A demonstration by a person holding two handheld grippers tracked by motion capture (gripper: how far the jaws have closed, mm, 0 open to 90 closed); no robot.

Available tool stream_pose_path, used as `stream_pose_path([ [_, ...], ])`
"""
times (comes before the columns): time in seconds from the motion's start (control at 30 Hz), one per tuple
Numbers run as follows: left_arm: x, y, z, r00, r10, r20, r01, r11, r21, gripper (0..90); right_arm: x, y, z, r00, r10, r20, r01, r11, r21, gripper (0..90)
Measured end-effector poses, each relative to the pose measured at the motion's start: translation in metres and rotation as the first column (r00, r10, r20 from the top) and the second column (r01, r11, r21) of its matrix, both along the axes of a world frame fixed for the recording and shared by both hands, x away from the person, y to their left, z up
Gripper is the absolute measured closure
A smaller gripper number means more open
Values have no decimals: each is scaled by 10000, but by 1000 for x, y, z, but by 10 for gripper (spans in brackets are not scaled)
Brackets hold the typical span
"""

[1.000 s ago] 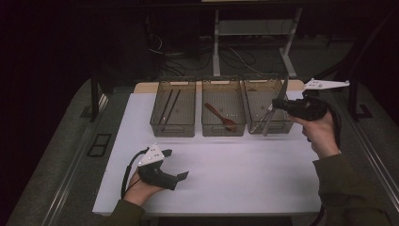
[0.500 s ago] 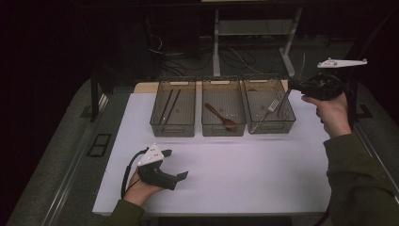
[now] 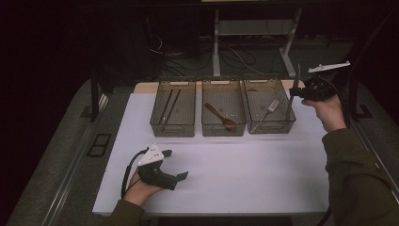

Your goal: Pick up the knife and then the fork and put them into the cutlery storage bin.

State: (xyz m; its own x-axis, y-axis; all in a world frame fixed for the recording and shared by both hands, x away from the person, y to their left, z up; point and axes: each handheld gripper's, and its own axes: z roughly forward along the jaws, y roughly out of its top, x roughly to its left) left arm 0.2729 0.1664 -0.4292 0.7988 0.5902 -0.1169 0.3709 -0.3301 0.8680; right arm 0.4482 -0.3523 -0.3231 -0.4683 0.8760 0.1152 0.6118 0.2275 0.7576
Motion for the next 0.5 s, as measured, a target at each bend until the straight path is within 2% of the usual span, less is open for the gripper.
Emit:
stream_pose_path([
  [0.17,0,-1,0,9999,-99,-26,99,9999,52,0,3,0,-10,9984,173,-534,-186,9995,-240,875],
  [0.27,0,-2,-1,9999,-161,-29,162,9999,59,0,6,2,-15,9975,232,-663,-257,9990,-369,875],
  [0.5,1,-2,-1,9998,-194,-59,195,9997,120,0,14,11,-19,9978,292,-594,-314,9989,-362,875],
])
